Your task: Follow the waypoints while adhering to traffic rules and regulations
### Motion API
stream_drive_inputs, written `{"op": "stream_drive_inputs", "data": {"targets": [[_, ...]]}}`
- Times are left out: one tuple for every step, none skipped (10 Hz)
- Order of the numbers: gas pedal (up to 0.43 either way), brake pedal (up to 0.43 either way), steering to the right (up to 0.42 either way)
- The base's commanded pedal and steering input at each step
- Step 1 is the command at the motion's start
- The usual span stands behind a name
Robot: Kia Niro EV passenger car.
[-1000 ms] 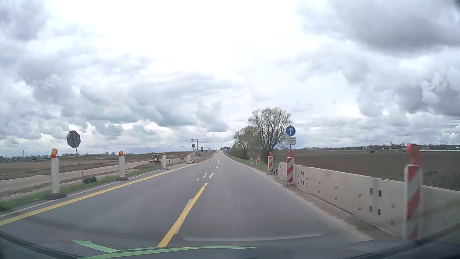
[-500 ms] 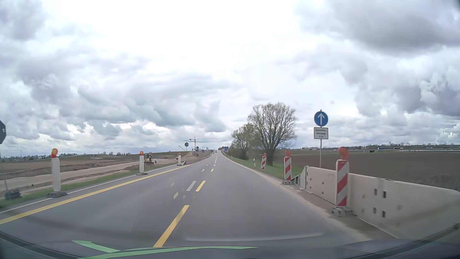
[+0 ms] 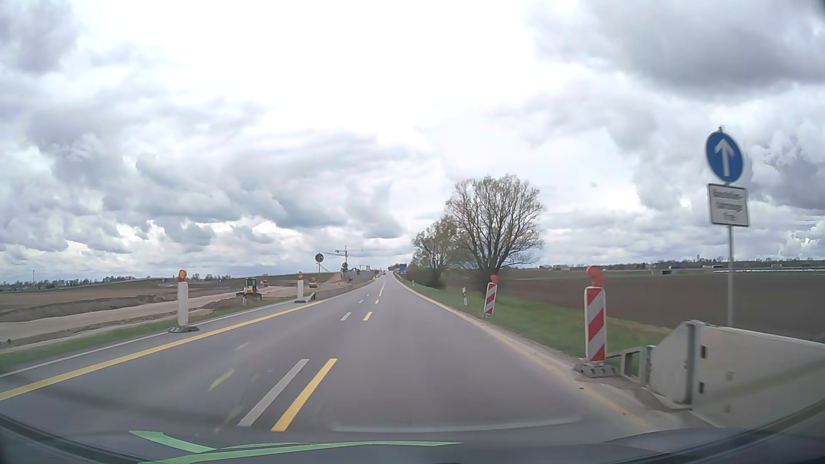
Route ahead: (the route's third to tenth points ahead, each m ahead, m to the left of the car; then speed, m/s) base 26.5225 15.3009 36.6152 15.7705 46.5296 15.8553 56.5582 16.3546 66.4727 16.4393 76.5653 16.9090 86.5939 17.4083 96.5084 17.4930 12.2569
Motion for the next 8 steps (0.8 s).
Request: {"op": "stream_drive_inputs", "data": {"targets": [[0.110,0.000,0.001],[0.110,0.000,-0.001],[0.118,0.000,-0.003],[0.118,0.000,-0.003],[0.118,0.000,-0.003],[0.138,0.000,-0.003],[0.177,0.000,-0.005],[0.177,0.000,-0.008]]}}
